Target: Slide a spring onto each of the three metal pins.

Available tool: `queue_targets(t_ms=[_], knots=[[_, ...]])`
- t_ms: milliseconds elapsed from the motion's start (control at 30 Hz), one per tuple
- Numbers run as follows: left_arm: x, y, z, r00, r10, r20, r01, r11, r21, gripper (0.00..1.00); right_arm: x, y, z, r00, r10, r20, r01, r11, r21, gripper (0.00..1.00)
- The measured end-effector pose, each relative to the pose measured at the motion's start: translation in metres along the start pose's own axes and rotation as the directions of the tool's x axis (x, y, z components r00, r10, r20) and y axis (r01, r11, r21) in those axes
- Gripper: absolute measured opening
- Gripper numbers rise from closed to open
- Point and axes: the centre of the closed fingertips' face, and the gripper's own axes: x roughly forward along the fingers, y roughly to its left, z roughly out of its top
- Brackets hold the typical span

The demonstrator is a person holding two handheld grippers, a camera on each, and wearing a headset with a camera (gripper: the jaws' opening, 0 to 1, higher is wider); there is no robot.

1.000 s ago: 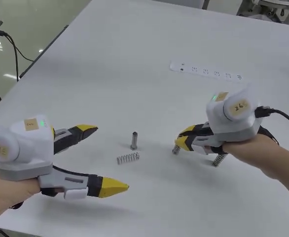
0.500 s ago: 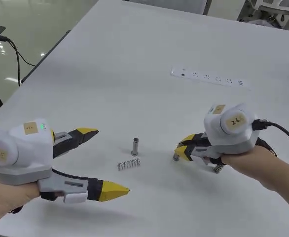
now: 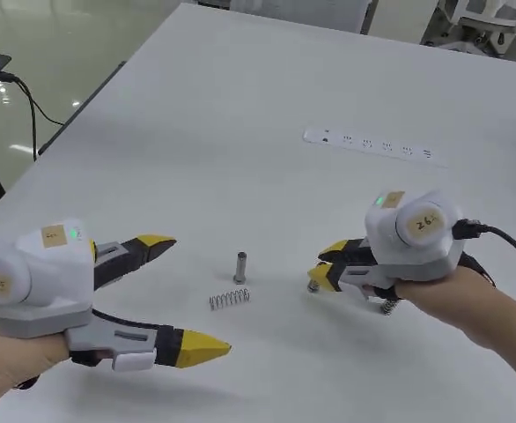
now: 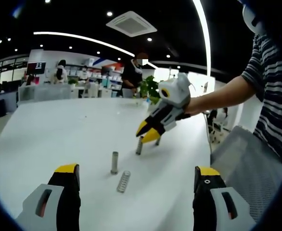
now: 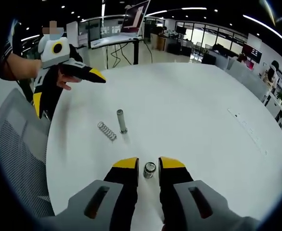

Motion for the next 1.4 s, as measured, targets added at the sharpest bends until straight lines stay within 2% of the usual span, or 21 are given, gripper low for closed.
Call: queue_targets(t_ms=[200, 300, 433, 633, 1067, 1400], knots=[[-0.002, -0.001, 0.000, 1.0000, 0.004, 0.001, -0.004, 1.000, -0.002, 0.96, -0.010, 0.001, 0.011, 0.9986, -0.002, 0.054, 0.002, 1.000, 0.007, 0.14], [-0.003, -0.001, 0.000, 1.0000, 0.006, 0.001, -0.006, 1.000, -0.004, 0.96, -0.017, 0.002, 0.019, 0.9942, -0.001, 0.107, -0.006, 0.998, 0.067, 0.15], [-0.003, -0.001, 0.000, 1.0000, 0.008, -0.001, -0.008, 1.000, -0.001, 0.95, -0.023, 0.002, 0.021, 0.9925, -0.006, 0.122, -0.003, 0.998, 0.067, 0.15], [-0.004, -0.001, 0.001, 1.0000, 0.008, 0.003, -0.008, 1.000, -0.002, 0.95, -0.032, 0.004, 0.021, 0.9881, -0.003, 0.154, -0.013, 0.994, 0.106, 0.15], [-0.002, 0.000, 0.003, 1.0000, 0.007, 0.001, -0.007, 1.000, -0.004, 0.95, -0.043, 0.016, 0.006, 0.9887, 0.009, 0.150, -0.024, 0.995, 0.100, 0.16], [-0.003, -0.001, 0.001, 1.0000, 0.006, -0.003, -0.006, 1.000, -0.006, 0.95, -0.044, 0.025, -0.015, 0.9918, 0.012, 0.127, -0.028, 0.992, 0.121, 0.15]])
